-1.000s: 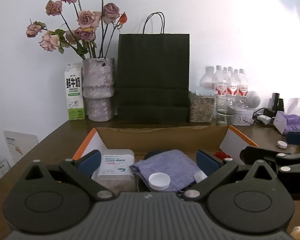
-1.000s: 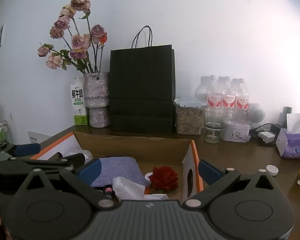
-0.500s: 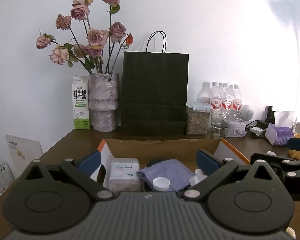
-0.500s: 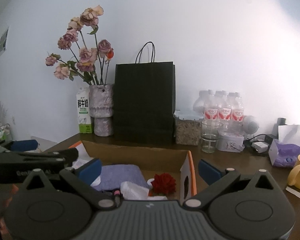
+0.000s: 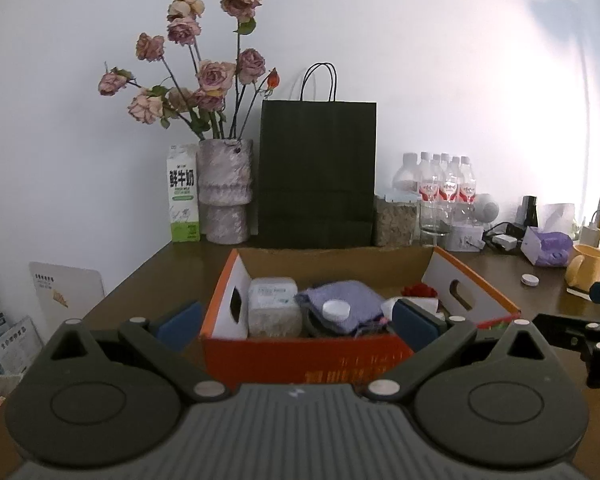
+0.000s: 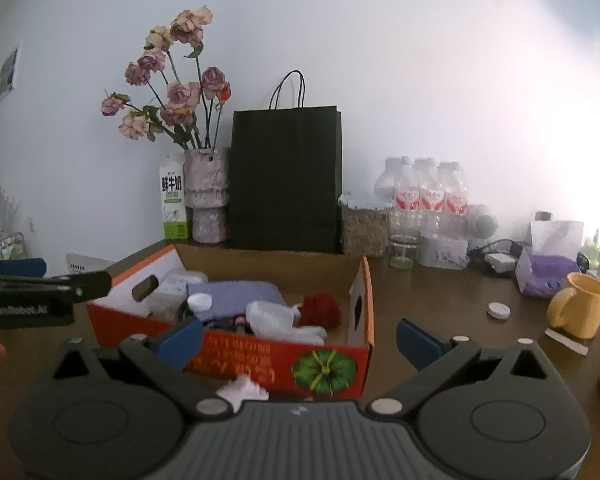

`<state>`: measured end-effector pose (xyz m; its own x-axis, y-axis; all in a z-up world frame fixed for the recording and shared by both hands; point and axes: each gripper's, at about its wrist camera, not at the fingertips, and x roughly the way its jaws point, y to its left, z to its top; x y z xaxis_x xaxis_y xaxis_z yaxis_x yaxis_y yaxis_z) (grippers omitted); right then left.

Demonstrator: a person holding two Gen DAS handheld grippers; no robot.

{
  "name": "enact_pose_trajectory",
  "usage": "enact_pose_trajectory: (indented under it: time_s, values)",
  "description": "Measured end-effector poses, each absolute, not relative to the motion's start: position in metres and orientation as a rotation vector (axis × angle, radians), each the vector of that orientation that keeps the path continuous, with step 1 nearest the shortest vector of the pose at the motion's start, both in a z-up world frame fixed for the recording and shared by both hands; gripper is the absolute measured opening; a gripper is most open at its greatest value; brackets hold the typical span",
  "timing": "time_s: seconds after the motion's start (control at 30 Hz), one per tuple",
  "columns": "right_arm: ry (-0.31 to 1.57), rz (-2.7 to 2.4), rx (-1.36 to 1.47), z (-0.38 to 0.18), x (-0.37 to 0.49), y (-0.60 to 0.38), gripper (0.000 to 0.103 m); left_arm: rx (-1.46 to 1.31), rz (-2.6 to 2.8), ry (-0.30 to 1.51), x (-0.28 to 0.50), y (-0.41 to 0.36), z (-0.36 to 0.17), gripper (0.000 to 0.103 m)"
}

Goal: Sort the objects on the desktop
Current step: 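Grasp the yellow-white plush toy with the right tool while the left tool approaches the pale green bag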

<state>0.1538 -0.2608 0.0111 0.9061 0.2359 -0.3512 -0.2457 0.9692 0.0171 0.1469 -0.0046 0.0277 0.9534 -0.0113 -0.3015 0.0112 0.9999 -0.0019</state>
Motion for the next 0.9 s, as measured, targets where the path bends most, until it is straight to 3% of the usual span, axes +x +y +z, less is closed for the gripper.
enact_pose_trajectory:
  time_s: [0.9]
  values:
    - [0.524, 0.284, -0.022, -0.053, 0.119, -0.263, 0.103, -0.042, -0.025, 0.448, 0.104, 0.009, -0.034, 0.103]
